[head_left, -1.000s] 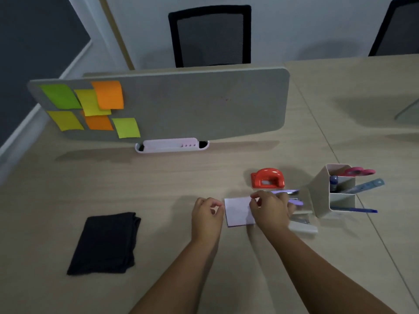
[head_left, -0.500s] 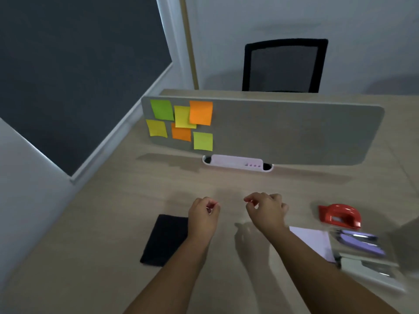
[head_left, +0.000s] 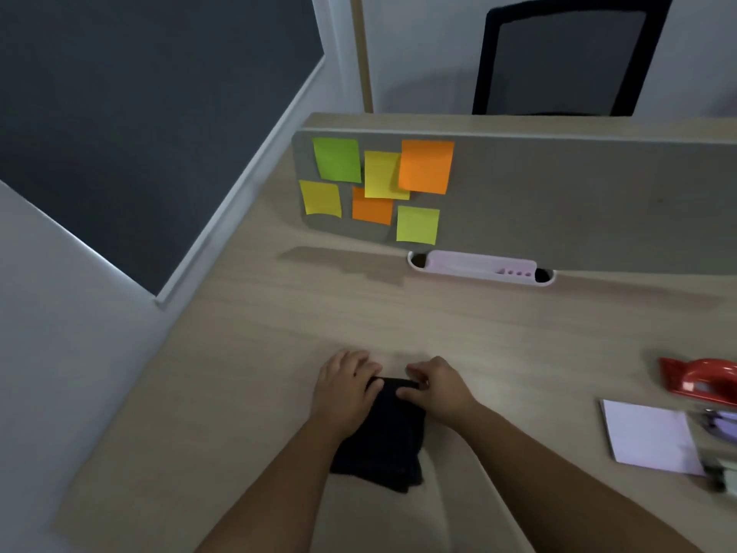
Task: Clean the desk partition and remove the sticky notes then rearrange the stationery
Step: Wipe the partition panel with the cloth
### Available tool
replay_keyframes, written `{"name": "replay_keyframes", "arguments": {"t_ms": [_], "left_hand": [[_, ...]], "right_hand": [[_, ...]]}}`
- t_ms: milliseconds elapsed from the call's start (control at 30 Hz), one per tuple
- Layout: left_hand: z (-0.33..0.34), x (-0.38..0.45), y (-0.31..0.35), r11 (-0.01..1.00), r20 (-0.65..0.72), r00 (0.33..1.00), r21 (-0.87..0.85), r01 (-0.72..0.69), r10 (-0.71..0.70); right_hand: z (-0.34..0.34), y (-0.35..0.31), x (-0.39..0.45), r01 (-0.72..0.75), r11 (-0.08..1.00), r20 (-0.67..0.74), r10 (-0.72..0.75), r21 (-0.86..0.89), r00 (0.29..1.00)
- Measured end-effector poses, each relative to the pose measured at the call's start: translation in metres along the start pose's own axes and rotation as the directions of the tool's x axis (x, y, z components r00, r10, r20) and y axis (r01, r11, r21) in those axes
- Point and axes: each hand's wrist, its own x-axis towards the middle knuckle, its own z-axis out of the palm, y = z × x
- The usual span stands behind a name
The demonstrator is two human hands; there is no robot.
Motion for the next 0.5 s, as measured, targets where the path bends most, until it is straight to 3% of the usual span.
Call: {"name": "replay_keyframes", "arguments": {"t_ms": [100,233,367,500], "left_hand": [[0.007,-0.015,-0.014,0.991,-0.050,0.994,0.103,-0.090,0.096],[0.016,-0.020,-0.022,0.993,-0.110,0.988,0.051,-0.106,0.111],[0.019,-0.020,-0.022,0.985,-0.152,0.973,0.015,-0.172,0.172],[0.002,0.016,0.004,0.979,-0.093,0.979,-0.079,-0.187,0.179]], "right_hand": [[0.015,-0.006,0.003,0.011,0.990,0.012,-0.009,-0.138,1.000],[0.034,-0.007,-0.002,0.091,0.976,-0.036,-0.100,-0.197,0.994],[0.031,-0.007,-0.010,0.151,0.987,-0.055,-0.148,0.057,0.987],[0.006,-0.003,-0.012,0.132,0.916,-0.301,-0.014,0.378,0.954]]}}
